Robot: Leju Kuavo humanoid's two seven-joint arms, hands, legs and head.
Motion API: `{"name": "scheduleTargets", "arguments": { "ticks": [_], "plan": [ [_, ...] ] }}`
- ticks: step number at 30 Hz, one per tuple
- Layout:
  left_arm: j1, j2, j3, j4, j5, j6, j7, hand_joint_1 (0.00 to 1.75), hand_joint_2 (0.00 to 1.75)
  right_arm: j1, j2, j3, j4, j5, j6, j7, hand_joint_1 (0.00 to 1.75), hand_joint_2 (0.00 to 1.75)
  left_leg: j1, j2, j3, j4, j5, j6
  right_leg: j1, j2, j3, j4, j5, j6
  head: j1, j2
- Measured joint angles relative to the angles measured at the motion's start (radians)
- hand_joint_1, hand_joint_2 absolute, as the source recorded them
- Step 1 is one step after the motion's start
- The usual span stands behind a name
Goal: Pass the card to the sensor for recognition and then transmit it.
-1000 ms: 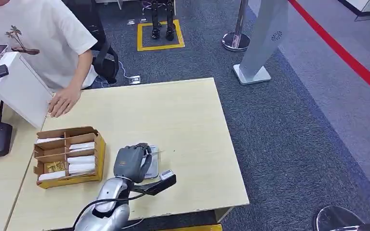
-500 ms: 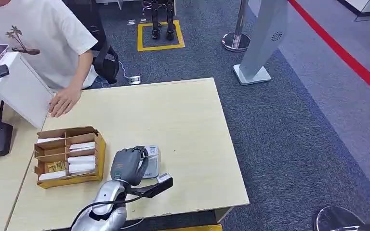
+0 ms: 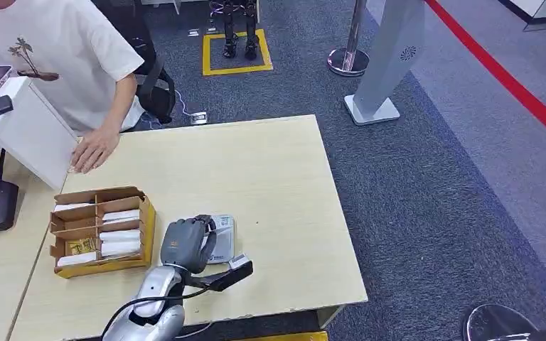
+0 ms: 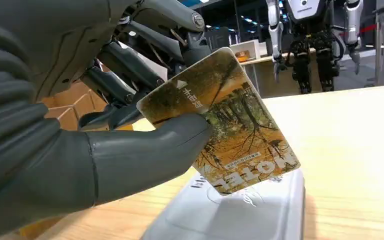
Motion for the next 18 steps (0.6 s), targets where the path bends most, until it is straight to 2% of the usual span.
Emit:
{"name": "scheduleTargets", "arguments": {
  "ticks": [5, 7, 8, 18],
  "plan": [
    [0.001, 0.009, 0.01, -0.015, 0.002, 0.001, 0.001, 1.75, 1.75, 0.001, 0.0, 0.0, 0.0, -0.001, 0.001, -0.001, 0.0, 0.0, 0.0, 0.0, 0.0, 0.0, 0.0, 0.0, 0.0, 0.0, 0.0, 0.0, 0.0, 0.0, 0.0, 0.0],
    [0.0, 0.037, 0.049, -0.055, 0.001, 0.036, 0.011, 1.75, 1.75, 0.006, 0.0, 0.0, 0.0, 0.006, 0.011, -0.002, 0.0, 0.0, 0.0, 0.0, 0.0, 0.0, 0.0, 0.0, 0.0, 0.0, 0.0, 0.0, 0.0, 0.0, 0.0, 0.0],
    [-0.013, 0.071, 0.098, -0.088, 0.001, 0.044, 0.011, 1.75, 1.75, 0.006, 0.0, 0.0, 0.0, 0.016, 0.015, -0.002, 0.0, 0.0, 0.0, 0.0, 0.0, 0.0, 0.0, 0.0, 0.0, 0.0, 0.0, 0.0, 0.0, 0.0, 0.0, 0.0],
    [-0.033, 0.156, 0.207, -0.145, -0.014, 0.067, 0.011, 1.75, 1.75, 0.012, 0.0, 0.0, 0.0, 0.022, 0.023, -0.004, 0.0, 0.0, 0.0, 0.0, 0.0, 0.0, 0.0, -0.001, 0.0, 0.0, 0.0, 0.0, 0.0, 0.0, 0.0, 0.0]
  ]
}}
